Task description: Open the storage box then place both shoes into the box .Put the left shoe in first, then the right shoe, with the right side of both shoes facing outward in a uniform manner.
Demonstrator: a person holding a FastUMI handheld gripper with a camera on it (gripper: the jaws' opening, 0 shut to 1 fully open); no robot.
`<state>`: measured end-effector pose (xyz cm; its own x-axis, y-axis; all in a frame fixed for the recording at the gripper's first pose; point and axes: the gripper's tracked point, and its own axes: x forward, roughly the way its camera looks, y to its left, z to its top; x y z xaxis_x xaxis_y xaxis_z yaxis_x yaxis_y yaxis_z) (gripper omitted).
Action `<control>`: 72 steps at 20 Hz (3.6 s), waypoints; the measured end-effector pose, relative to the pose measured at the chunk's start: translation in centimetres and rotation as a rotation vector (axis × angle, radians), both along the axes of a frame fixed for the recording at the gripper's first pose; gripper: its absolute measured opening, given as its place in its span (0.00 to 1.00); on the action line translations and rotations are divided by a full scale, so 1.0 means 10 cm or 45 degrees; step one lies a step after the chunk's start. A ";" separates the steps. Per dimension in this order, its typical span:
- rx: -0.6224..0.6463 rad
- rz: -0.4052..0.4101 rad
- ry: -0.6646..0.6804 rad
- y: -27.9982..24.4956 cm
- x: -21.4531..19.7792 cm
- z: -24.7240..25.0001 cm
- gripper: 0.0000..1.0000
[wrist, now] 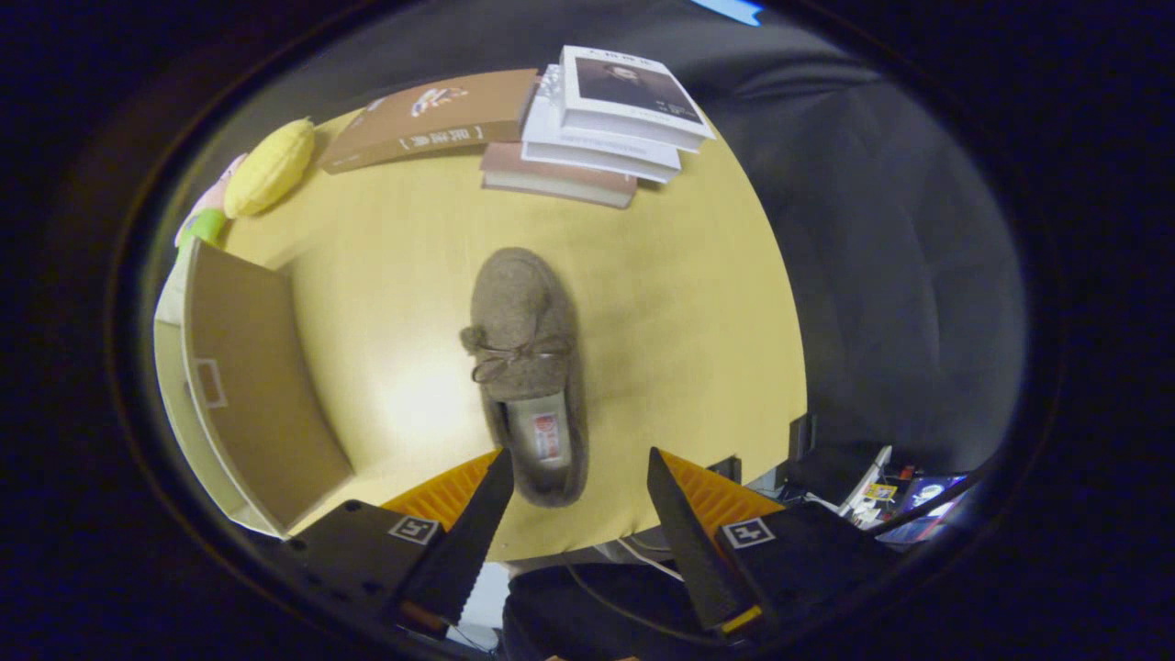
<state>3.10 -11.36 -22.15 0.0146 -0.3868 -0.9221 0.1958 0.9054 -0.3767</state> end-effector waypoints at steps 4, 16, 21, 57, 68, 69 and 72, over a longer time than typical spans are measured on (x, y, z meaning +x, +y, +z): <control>0.002 0.019 0.063 -0.18 0.01 -0.32 0.87; 0.110 -0.020 0.093 -0.39 -0.06 -0.92 0.59; 0.219 0.044 0.111 -0.21 -0.03 -1.04 0.38; -0.100 0.064 0.002 -0.24 -0.18 -0.25 0.04; -0.027 0.175 0.126 -0.47 -0.21 -0.72 0.35; -0.017 0.175 0.145 -0.49 -0.23 -0.78 0.35; 0.101 0.184 0.225 -0.43 -0.34 -1.02 0.21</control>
